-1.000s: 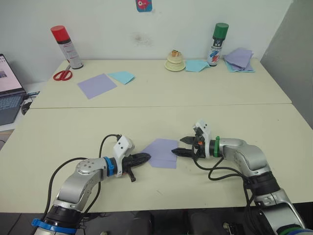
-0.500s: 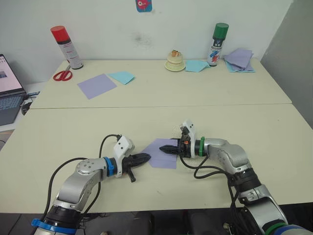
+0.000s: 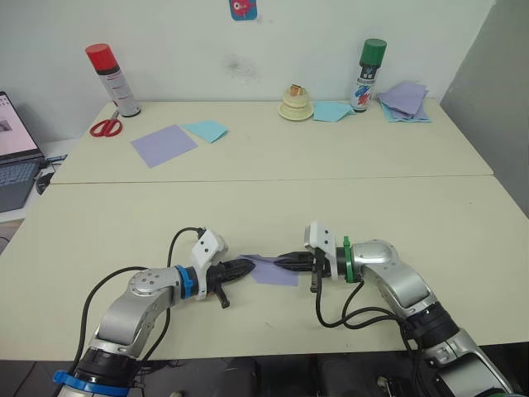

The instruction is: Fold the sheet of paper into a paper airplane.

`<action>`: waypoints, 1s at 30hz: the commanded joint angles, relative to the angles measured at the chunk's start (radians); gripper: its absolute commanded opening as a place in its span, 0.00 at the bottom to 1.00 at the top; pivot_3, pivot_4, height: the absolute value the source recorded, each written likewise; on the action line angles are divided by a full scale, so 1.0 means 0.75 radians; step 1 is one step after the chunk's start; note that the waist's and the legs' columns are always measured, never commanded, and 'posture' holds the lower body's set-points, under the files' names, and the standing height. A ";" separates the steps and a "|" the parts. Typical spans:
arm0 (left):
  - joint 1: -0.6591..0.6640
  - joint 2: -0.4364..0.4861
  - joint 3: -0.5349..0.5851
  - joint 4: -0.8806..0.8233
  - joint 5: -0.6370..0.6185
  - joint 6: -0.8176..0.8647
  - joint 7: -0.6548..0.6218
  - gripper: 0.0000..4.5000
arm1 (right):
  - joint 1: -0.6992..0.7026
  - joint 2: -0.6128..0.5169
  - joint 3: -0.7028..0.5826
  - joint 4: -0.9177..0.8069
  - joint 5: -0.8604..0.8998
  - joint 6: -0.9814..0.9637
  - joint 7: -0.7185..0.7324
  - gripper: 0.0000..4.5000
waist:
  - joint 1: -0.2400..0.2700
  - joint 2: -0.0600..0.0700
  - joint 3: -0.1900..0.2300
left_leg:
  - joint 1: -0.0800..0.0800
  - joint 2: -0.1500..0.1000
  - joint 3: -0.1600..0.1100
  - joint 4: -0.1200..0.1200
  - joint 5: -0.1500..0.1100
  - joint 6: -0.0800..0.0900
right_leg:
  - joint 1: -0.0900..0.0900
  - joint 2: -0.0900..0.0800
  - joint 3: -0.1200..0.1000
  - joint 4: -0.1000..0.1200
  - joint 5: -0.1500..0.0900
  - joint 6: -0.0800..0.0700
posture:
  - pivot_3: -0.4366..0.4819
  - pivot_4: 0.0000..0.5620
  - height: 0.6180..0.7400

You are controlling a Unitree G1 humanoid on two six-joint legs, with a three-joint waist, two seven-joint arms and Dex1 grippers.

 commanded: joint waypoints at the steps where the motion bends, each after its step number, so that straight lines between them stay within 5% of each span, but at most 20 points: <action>1: 0.015 0.018 -0.005 0.014 0.021 0.028 -0.002 0.05 | -0.019 0.004 0.023 0.028 -0.069 -0.173 0.006 0.00 | 0.000 0.000 0.000 | 0.000 0.000 0.000 0.000 0.000 0.000 | 0.000 0.000 0.000 0.000 0.000 0.000 | 0.48 0.27 1.00; 18: -0.004 0.049 0.067 0.036 -0.031 0.063 -0.037 0.05 | -0.038 -0.035 0.128 0.149 -0.288 -0.416 0.039 0.00 | 0.000 0.000 0.000 | 0.001 0.000 0.000 0.000 0.000 0.000 | 0.000 0.000 0.000 0.000 0.000 -0.001 | 0.48 0.27 1.00; 26: -0.142 0.164 0.204 -0.016 -0.262 0.233 -0.204 0.05 | -0.032 -0.034 0.116 0.160 -0.295 -0.416 0.040 0.00 | 0.000 -0.001 0.001 | 0.000 0.000 -0.001 0.000 0.000 0.000 | 0.000 0.000 -0.001 0.000 0.000 -0.001 | 0.48 0.27 1.00; 30: -0.223 0.127 0.137 0.023 -0.199 0.196 -0.192 0.05 | -0.029 -0.038 0.115 0.158 -0.295 -0.421 0.043 0.00 | 0.000 -0.001 0.001 | 0.000 0.000 0.000 0.000 0.000 0.000 | 0.000 0.000 0.000 -0.001 0.000 -0.001 | 0.48 0.27 1.00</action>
